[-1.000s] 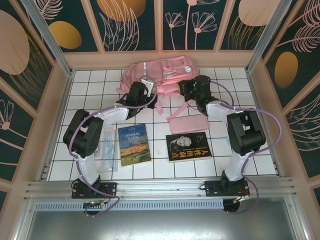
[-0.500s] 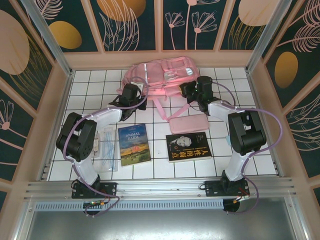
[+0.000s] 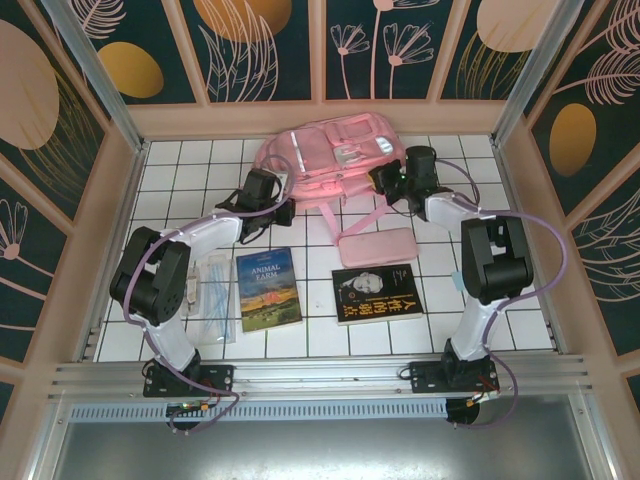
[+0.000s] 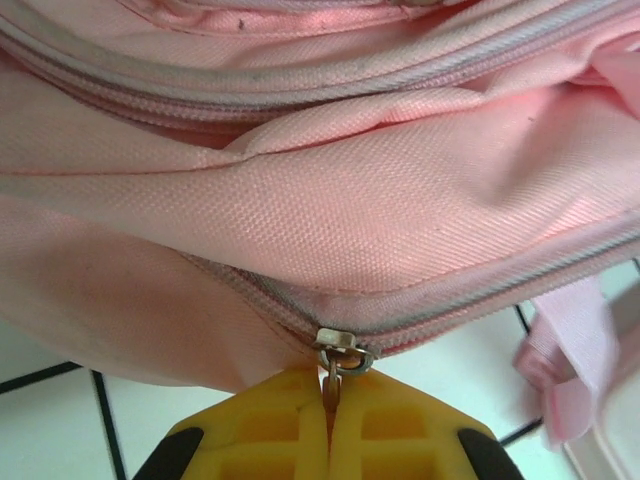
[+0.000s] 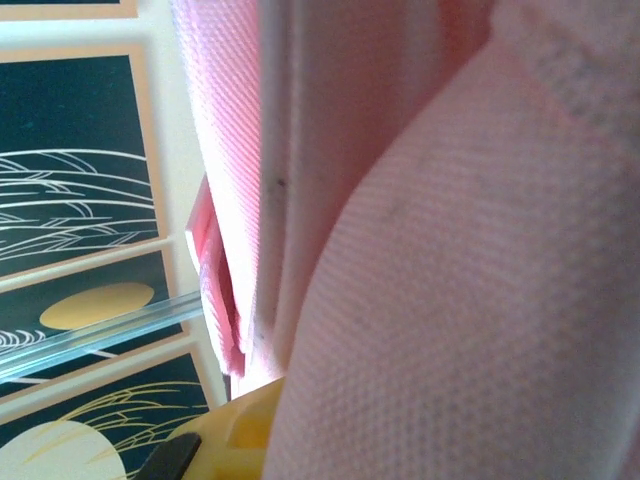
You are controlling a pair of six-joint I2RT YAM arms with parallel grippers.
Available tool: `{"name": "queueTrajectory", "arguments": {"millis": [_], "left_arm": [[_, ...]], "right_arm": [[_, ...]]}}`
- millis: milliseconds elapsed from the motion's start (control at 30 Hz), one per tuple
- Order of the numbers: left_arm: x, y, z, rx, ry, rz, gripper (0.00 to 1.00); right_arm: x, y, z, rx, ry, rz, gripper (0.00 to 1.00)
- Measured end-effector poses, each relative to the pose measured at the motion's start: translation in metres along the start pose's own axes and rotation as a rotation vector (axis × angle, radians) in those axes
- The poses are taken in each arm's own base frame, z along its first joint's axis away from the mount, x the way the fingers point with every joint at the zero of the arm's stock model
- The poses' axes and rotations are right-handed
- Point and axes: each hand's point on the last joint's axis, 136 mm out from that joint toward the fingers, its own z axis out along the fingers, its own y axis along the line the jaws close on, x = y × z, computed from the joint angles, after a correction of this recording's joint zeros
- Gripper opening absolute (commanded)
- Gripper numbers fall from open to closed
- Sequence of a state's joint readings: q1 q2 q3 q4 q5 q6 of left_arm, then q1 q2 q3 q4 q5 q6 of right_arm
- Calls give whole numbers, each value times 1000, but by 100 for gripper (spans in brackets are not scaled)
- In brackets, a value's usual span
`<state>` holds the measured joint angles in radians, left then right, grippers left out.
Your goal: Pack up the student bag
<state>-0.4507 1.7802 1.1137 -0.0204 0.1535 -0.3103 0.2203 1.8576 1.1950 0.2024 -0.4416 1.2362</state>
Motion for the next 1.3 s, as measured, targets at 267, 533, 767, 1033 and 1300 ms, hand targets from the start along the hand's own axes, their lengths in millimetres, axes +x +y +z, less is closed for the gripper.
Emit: {"name": "queueTrajectory", "arguments": {"millis": [267,533,767,1033,1300], "left_arm": [[16,-27,2,99,75,-78,0],[12,-53,20,143,125,-126,0],[21,-81,34,180,172,-144,0],[29,-100,32,208,191,-161,0],[29,-111,17,222,179,-149,0]], "right_arm": [[-16,-18,0,69,36,-9,75],[-5,-42,-39,106,17,-74,80],[39,-59,-74,109,59,-88,80],[117,-44,-55,36,209,-66,79],[117,-76,-27,56,185,81,71]]}}
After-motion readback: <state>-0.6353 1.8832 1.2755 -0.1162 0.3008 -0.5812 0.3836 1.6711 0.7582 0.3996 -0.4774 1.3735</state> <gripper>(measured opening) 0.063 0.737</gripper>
